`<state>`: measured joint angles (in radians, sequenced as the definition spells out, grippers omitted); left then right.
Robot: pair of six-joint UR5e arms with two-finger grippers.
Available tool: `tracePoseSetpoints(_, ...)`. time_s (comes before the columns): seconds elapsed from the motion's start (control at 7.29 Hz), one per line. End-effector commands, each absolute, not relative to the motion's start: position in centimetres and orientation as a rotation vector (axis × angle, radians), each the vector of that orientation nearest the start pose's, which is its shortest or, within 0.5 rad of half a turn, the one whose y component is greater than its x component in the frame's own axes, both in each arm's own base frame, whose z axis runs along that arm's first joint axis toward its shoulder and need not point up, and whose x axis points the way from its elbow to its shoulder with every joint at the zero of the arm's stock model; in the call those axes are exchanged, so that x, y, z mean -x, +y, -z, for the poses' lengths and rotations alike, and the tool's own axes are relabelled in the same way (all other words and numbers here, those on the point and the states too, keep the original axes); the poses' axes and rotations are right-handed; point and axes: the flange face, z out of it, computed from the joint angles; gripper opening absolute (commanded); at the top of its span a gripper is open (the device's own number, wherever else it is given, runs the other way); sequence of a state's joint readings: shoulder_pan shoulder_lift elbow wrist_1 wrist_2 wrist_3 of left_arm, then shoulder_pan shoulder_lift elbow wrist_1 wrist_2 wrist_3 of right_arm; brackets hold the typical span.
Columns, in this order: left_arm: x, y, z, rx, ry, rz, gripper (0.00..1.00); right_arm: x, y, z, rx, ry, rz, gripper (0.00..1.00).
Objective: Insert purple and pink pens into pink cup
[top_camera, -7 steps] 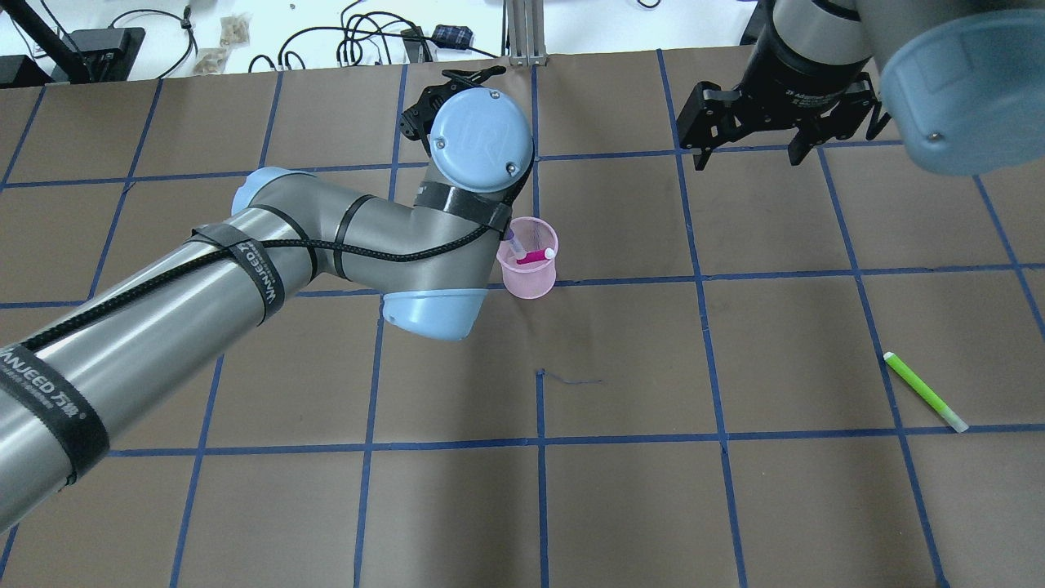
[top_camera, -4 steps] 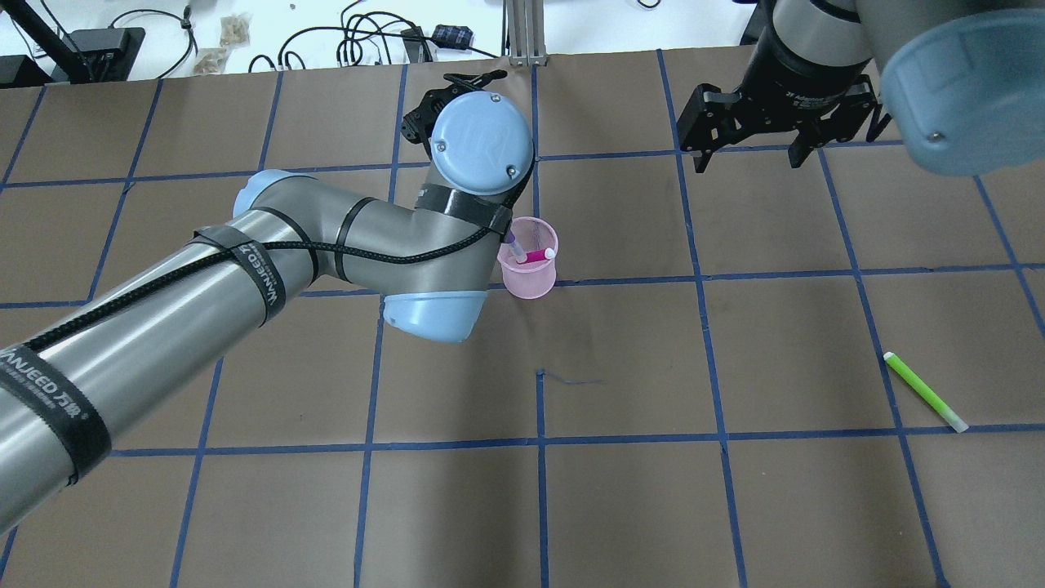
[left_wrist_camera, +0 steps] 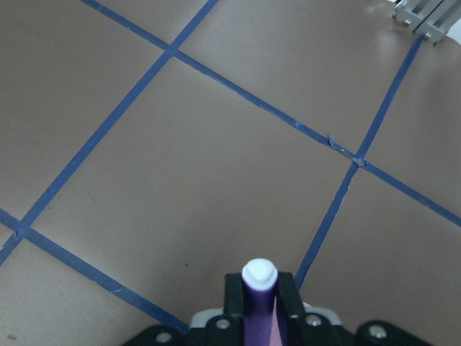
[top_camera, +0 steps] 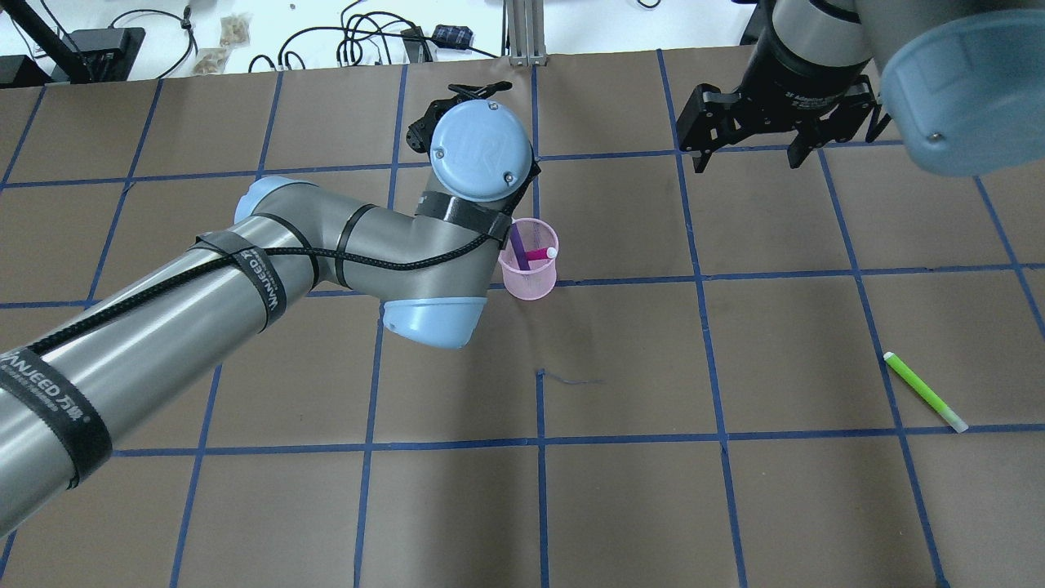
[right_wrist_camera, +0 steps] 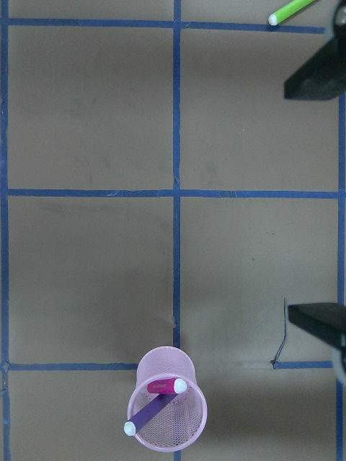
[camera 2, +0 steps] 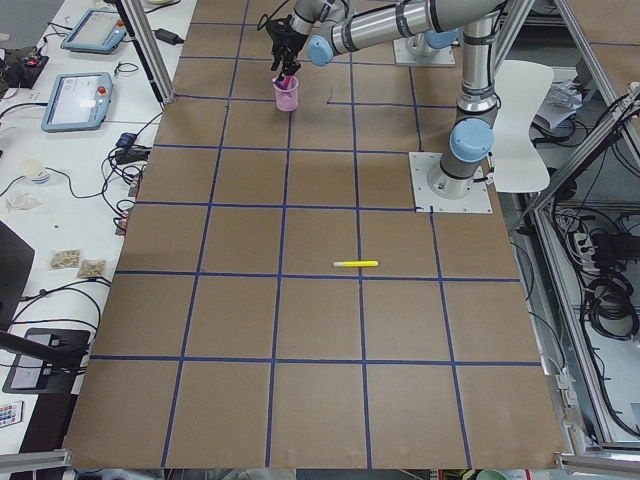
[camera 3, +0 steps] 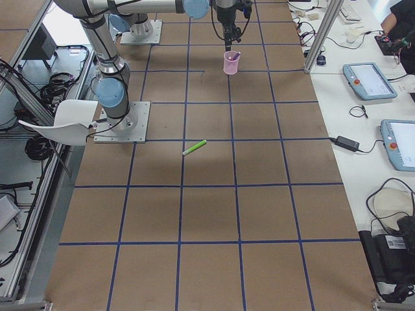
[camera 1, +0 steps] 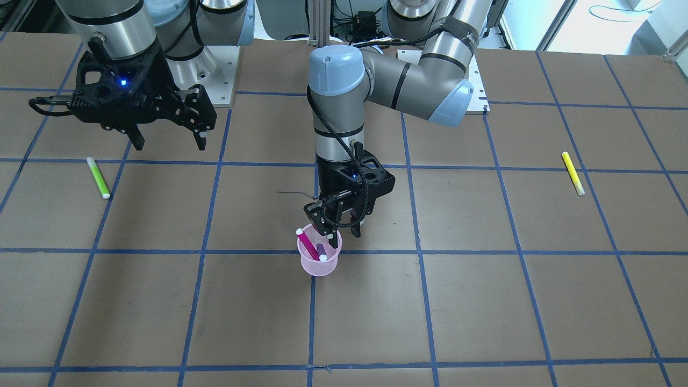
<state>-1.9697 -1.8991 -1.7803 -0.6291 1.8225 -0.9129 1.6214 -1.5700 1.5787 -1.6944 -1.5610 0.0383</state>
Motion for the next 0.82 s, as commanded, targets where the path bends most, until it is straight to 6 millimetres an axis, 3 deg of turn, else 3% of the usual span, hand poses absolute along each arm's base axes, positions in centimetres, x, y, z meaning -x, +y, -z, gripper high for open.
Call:
tracePoseSetpoints(0.0,32.7,-51.5,-34.2,0.873,3.004,0.782,0.81,-16.0,-49.6,-49.7,0.021,3.116,0.181,1.00)
tracePoseSetpoints(0.14,31.5,-52.0,-35.8,0.728,3.035,0.806,0.88,-16.0,-49.6,-49.7,0.021,3.116,0.181,1.00)
tracePoseSetpoints(0.41,27.5,-52.7,-39.6,0.674,3.111,0.752,0.92,-16.0,-49.6,-49.6,0.021,3.112,0.185,1.00)
tracePoseSetpoints(0.69,22.0,-53.2,-44.6,0.437,3.108,0.602,0.94,-16.0,-49.6,-49.5,0.021,3.113,0.180,1.00)
